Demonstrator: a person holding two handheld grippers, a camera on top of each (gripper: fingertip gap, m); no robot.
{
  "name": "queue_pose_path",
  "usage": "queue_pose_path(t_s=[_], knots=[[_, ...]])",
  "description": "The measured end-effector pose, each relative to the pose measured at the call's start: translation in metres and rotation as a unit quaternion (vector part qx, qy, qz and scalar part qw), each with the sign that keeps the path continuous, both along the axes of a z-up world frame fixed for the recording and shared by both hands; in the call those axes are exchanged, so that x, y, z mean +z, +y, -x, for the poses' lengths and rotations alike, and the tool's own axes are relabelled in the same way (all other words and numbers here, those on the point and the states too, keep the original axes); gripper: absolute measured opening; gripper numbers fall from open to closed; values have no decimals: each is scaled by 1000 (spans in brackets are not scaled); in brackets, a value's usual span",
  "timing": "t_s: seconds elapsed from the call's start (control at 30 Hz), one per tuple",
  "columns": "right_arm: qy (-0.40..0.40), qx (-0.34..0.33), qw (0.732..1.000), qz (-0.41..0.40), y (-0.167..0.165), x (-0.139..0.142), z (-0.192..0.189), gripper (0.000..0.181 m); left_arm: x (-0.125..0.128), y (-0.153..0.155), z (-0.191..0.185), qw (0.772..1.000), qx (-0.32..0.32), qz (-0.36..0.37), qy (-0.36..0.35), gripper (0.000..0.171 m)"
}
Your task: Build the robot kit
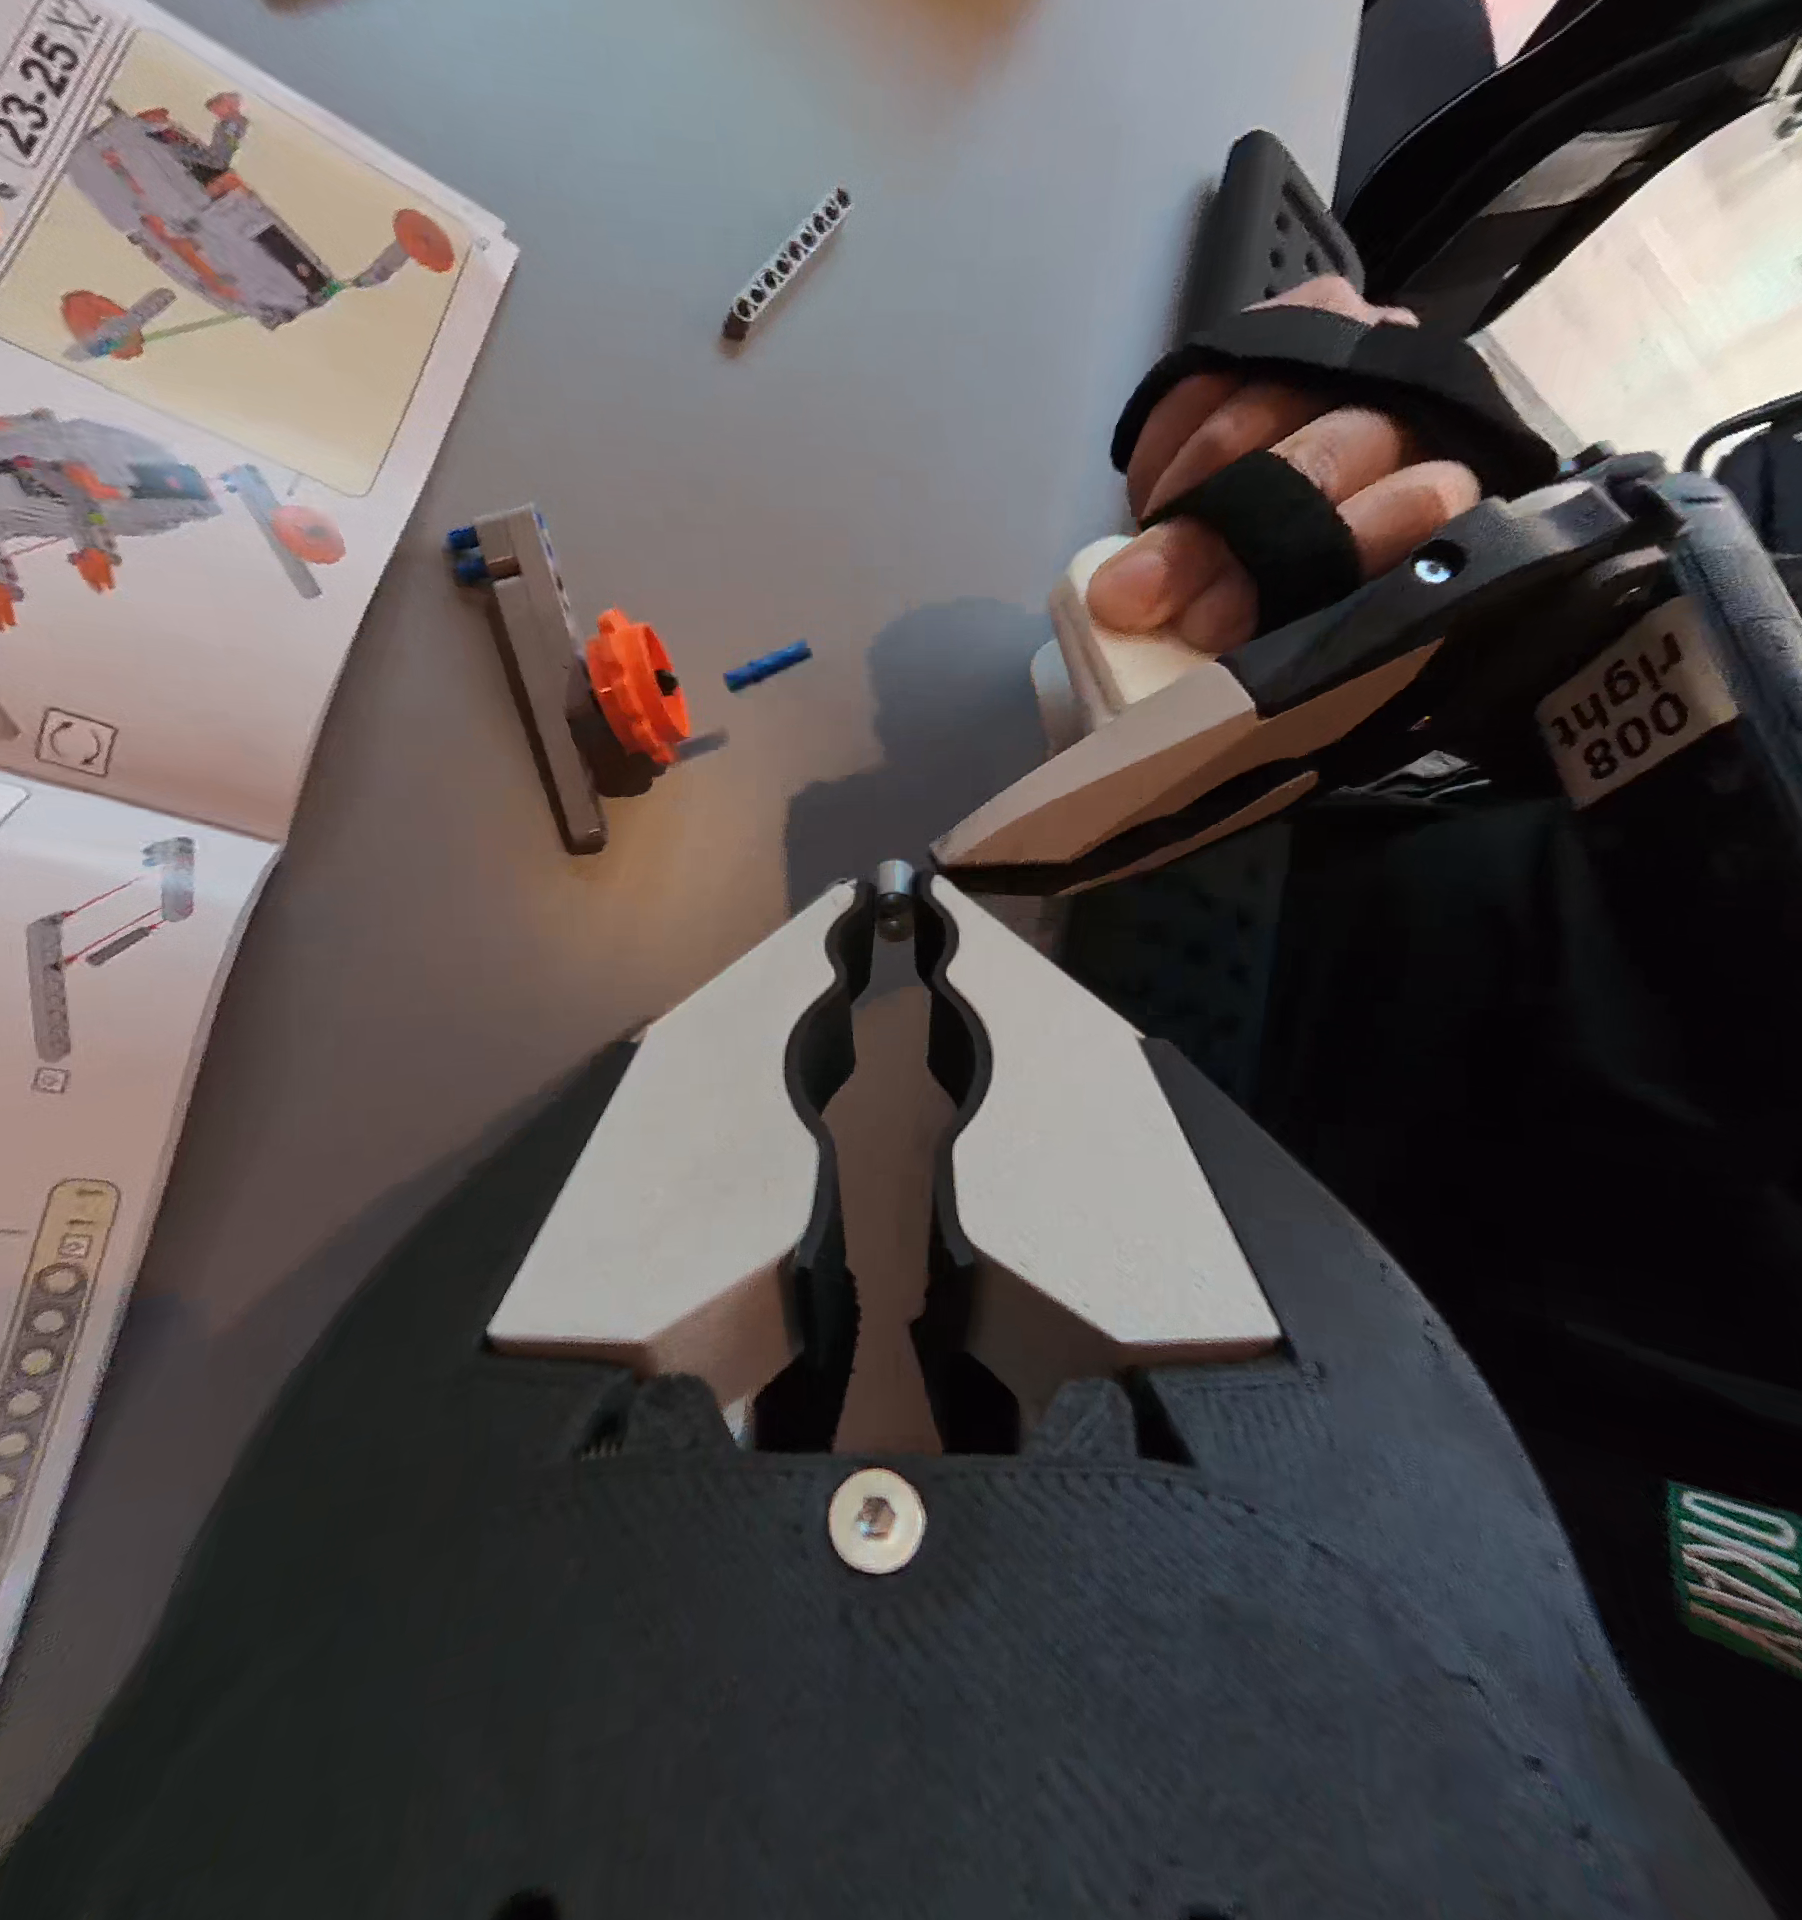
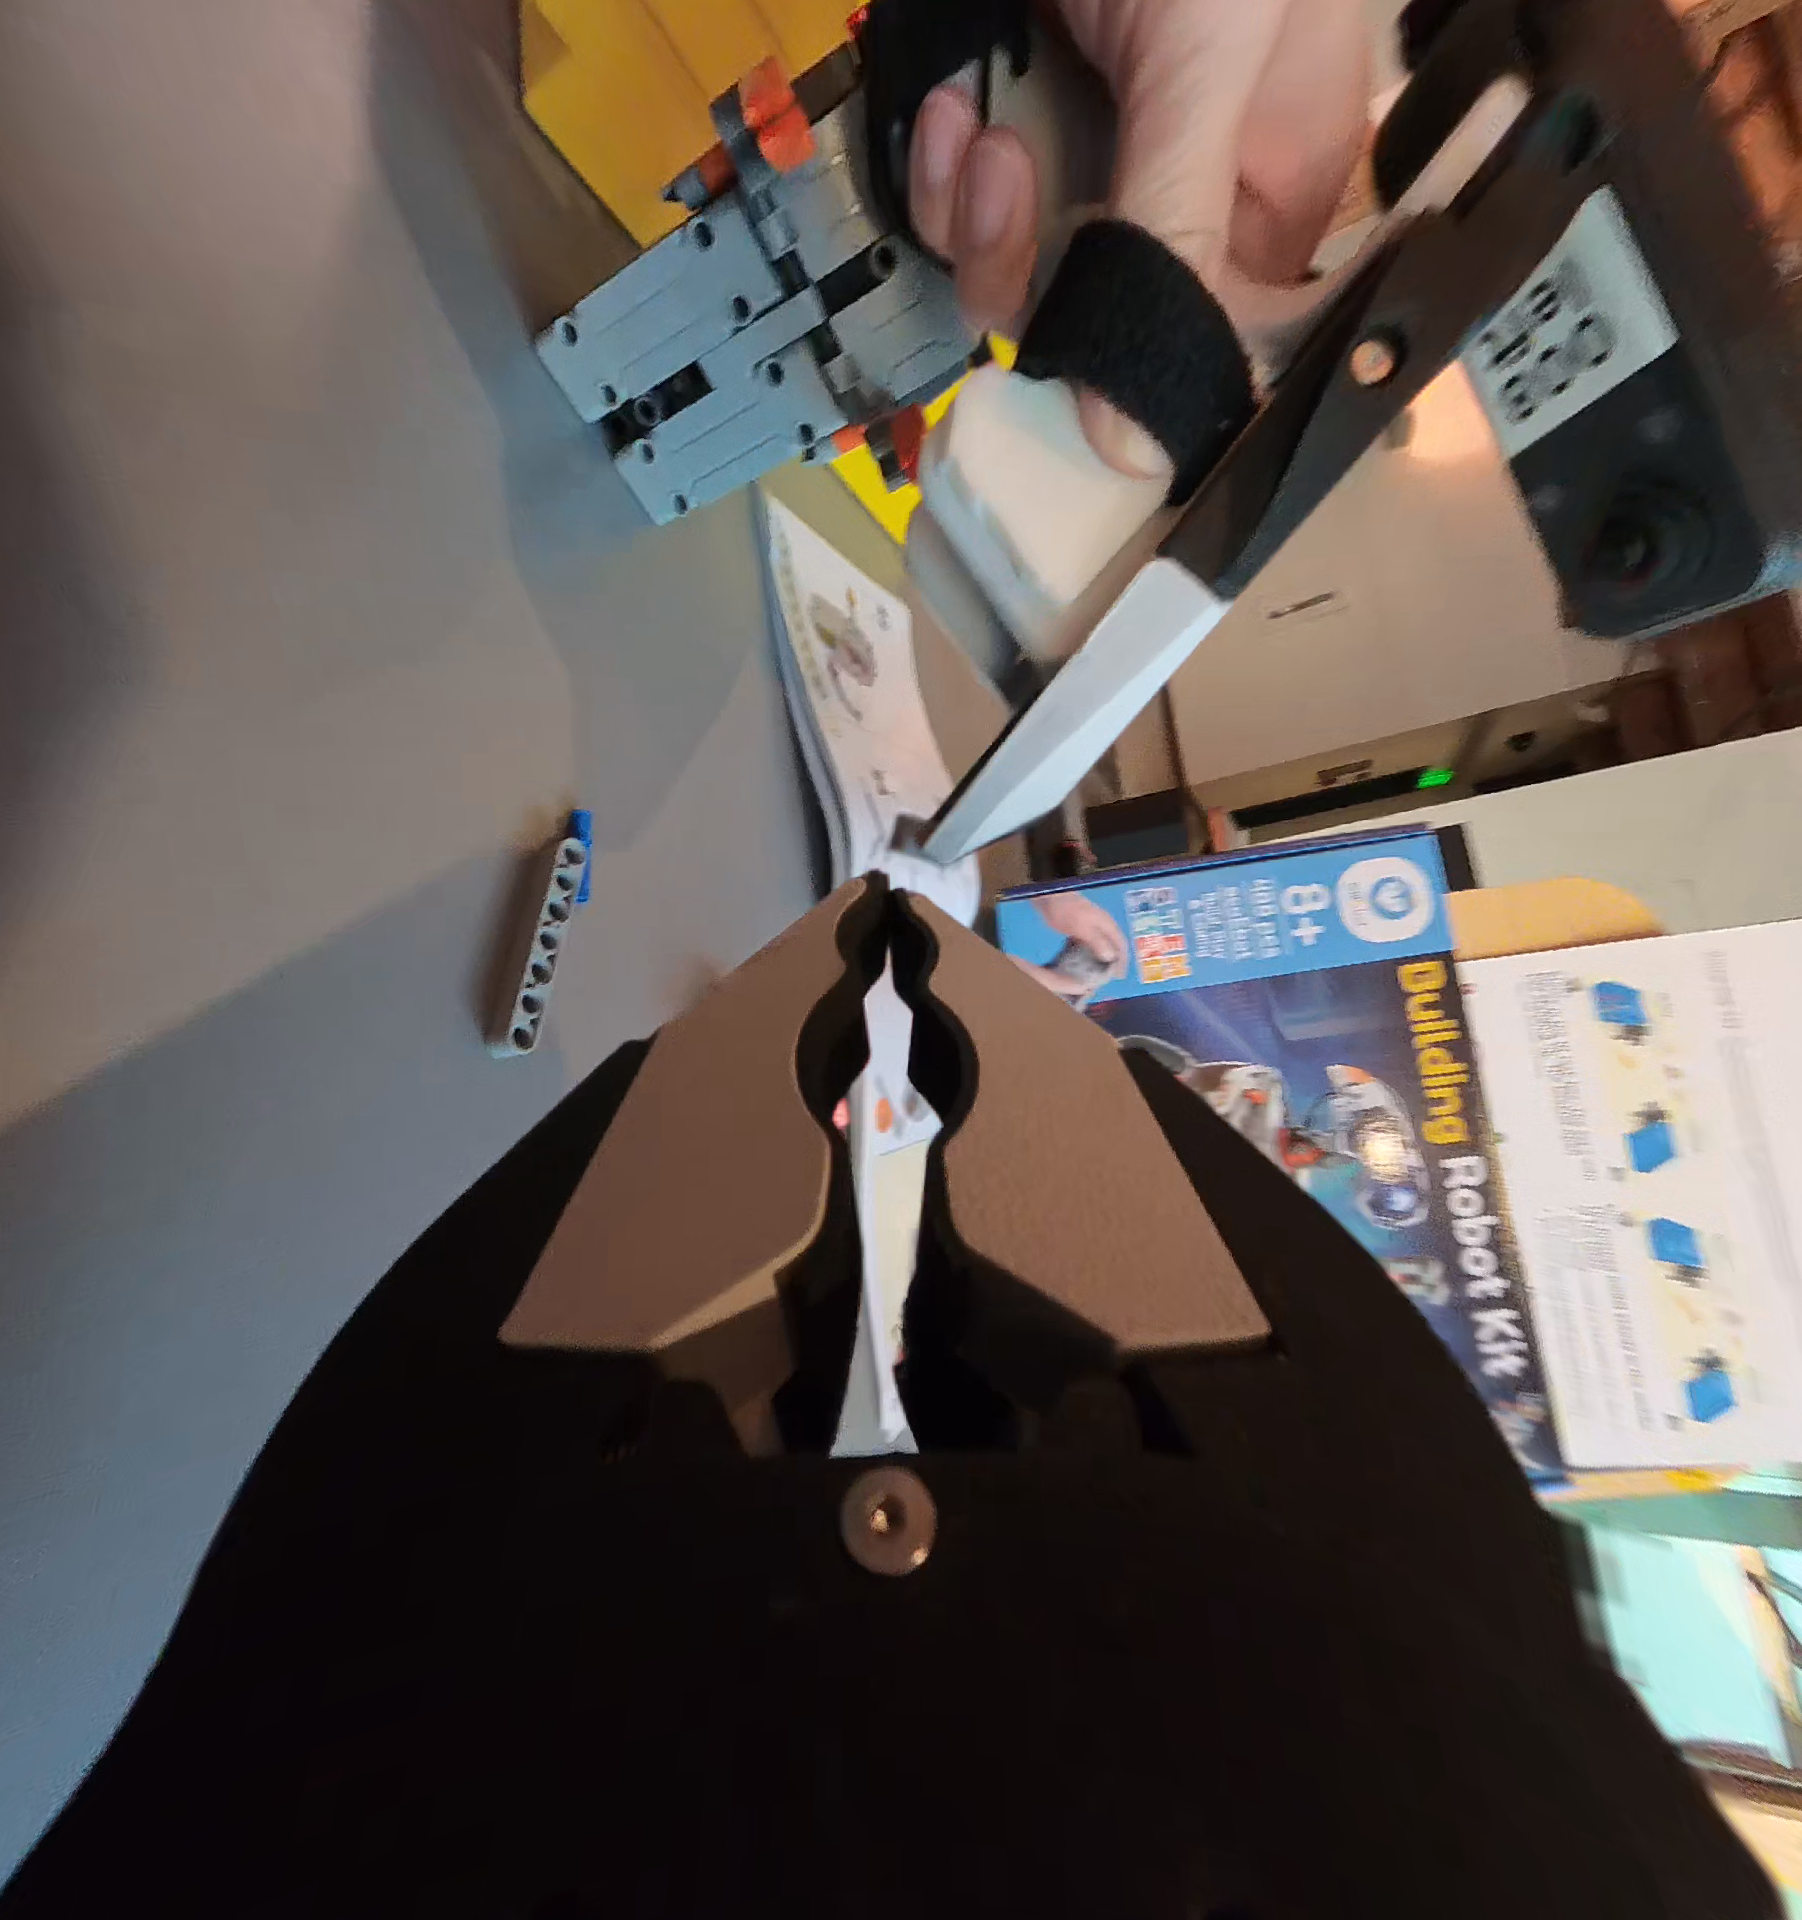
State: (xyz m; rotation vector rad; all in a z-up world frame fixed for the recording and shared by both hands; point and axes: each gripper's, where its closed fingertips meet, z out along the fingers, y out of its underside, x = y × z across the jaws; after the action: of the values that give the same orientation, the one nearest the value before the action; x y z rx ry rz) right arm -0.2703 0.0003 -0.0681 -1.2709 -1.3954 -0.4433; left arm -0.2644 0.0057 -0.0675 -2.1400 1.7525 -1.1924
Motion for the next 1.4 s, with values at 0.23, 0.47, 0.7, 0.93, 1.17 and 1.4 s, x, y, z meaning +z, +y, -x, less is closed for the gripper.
queue_pose_path(t_s=[0.23, 0.47, 0.7, 0.93, 1.17, 1.4], knots=[[158, -13, 975, 154, 12, 6, -45, 0, 12, 16, 10, 999, 29, -14, -6, 5], [244, -107, 916, 300, 20, -15, -128, 0, 24, 18, 18, 999, 34, -31, -12, 6], [156, 33, 873, 462, -54, -75, -87, 18, 30, 11, 21, 999, 21, -44, -13, 6], [112, 69, 864, 485, -59, -85, -63, 18, 26, 5, 21, 999, 11, -41, -2, 5], [-12, 13, 880, 475, -46, -87, -58, 15, 25, 3, 22, 999, 5, -41, 4, 6], [-101, -13, 856, 506, -52, -85, -65, 15, 42, 8, 32, 998, 17, -57, -14, 6]])
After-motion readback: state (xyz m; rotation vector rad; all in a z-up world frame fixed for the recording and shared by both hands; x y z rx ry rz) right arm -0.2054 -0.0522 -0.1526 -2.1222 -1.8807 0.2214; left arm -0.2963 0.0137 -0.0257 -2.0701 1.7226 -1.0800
